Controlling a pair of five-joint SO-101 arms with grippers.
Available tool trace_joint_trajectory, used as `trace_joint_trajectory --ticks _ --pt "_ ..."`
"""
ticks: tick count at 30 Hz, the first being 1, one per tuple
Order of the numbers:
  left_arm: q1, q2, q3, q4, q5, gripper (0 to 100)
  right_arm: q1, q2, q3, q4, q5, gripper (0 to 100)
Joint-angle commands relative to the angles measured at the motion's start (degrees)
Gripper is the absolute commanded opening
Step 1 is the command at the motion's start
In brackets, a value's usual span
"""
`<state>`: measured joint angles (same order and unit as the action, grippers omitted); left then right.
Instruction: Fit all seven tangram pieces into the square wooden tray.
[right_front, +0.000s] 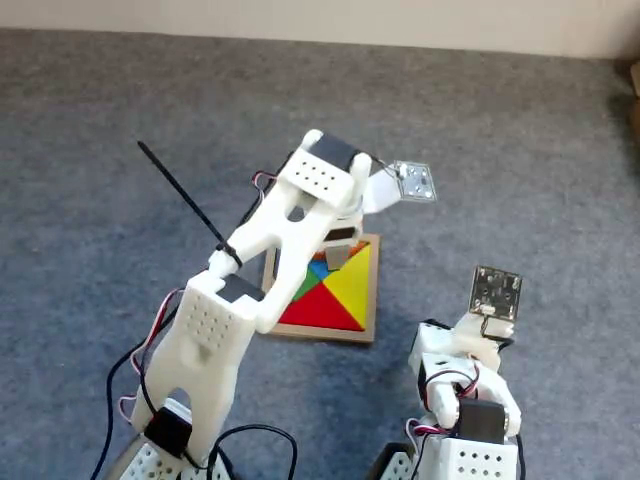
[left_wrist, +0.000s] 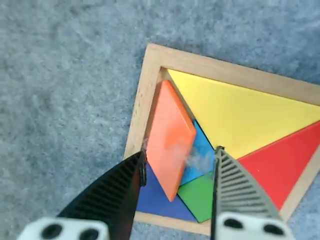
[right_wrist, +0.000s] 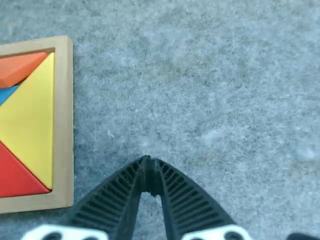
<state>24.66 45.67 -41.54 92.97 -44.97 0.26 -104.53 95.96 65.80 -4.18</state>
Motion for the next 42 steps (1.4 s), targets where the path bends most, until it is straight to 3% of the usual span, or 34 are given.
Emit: trace_joint_trajectory --ticks 1,10,23,28,42 --pt "0.6 -0.9 -2.7 0.3 0.0 22 0.7 -0.7 5.7 -1.1 0.5 0.6" --pt "0.6 -5.8 -2.7 3.6 4.7 22 0.7 -0.7 5.7 -1.1 0.5 0.6" --pt "-2.3 -7.9 -2.4 6.3 4.8 18 0.6 -0.7 5.7 -1.1 0.4 0.6" --pt "-4.0 -7.9 -2.7 6.3 8.2 18 0.6 -0.7 5.7 -1.1 0.4 0.6" --pt "-3.6 -4.7 -2.4 3.7 8.4 18 0.6 -0.7 5.7 -1.1 0.4 0.6"
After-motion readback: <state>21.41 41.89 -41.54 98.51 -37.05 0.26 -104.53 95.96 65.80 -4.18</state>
